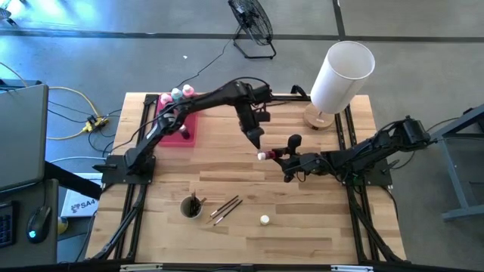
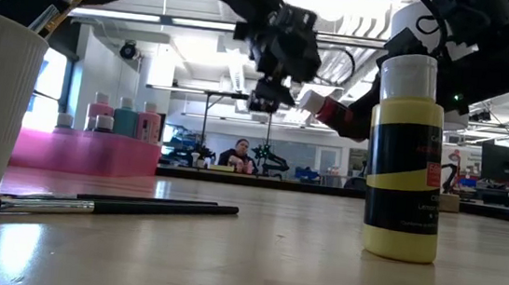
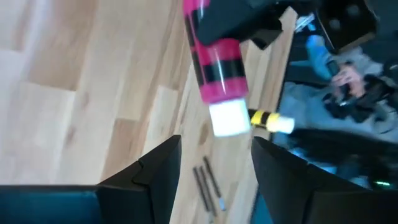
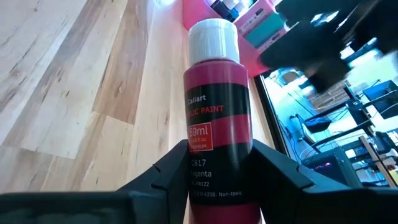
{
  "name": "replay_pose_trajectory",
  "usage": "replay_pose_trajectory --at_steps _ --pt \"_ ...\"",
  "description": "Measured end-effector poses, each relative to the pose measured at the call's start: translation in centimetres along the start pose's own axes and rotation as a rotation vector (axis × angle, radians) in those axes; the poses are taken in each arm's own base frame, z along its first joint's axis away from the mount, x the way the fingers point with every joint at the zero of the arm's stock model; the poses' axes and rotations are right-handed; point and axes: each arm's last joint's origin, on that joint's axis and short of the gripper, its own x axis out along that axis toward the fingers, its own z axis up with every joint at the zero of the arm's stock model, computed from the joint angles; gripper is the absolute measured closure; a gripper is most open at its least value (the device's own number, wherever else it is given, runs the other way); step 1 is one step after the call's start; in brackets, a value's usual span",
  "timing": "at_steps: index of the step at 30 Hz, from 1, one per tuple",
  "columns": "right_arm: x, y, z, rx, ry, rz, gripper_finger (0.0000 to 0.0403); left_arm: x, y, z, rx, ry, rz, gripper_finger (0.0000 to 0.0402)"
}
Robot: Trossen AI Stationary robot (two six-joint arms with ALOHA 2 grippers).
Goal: Pick & Place Paint Supplies
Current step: Put the small pink paint bottle into the pink bin
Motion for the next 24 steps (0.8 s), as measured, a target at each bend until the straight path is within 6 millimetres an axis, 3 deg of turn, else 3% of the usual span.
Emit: replay_pose_trajectory --at_steps 10,16,20,24 --pt "-0.1 -0.1 0.1 0.031 -0.003 -0.002 0.0260 -3.9 -6.2 -3.9 0.180 0.048 0.255 0.0209" --pt "-0.2 -0.2 0.2 0.055 -0.008 -0.003 0.0260 -4.9 -8.7 -4.6 0.337 -0.011 0.382 0.0209" --pt "-0.2 -0.2 0.2 0.057 -0.010 -0.003 0.0260 -3.5 -10.8 -4.9 0.549 0.011 0.220 0.0209" --pt "-0.2 -0.2 0.2 0.059 -0.012 -0.004 0.0260 -0.5 -12.8 -6.1 0.700 0.094 0.022 0.0209"
